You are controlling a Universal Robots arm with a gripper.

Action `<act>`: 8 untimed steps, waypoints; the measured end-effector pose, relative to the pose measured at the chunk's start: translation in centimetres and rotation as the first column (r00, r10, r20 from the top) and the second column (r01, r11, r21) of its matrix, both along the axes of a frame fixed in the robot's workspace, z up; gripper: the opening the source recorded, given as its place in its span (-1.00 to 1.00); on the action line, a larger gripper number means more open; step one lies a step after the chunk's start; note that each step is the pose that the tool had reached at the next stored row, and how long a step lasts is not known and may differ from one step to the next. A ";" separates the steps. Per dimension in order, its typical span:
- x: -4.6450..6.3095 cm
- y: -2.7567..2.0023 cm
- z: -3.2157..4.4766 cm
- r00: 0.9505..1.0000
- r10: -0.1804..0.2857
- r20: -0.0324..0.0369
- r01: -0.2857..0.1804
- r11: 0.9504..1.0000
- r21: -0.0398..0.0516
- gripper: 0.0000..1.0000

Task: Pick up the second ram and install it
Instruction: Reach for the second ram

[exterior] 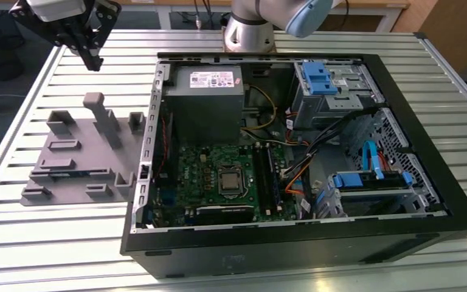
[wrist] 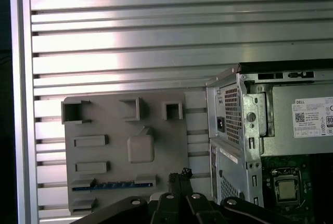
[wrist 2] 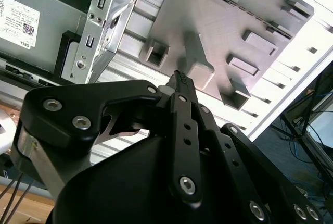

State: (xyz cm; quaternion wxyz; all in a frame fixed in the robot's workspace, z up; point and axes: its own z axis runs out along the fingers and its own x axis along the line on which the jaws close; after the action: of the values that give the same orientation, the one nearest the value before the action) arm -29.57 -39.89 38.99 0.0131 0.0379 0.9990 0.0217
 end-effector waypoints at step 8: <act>-0.5 0.00 -0.03 1.000 0.000 0.000 0.000 1.000 0.000 -0.79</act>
State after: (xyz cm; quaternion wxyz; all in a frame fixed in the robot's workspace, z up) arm -30.10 -39.89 38.96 0.0131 0.0378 0.9990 0.0217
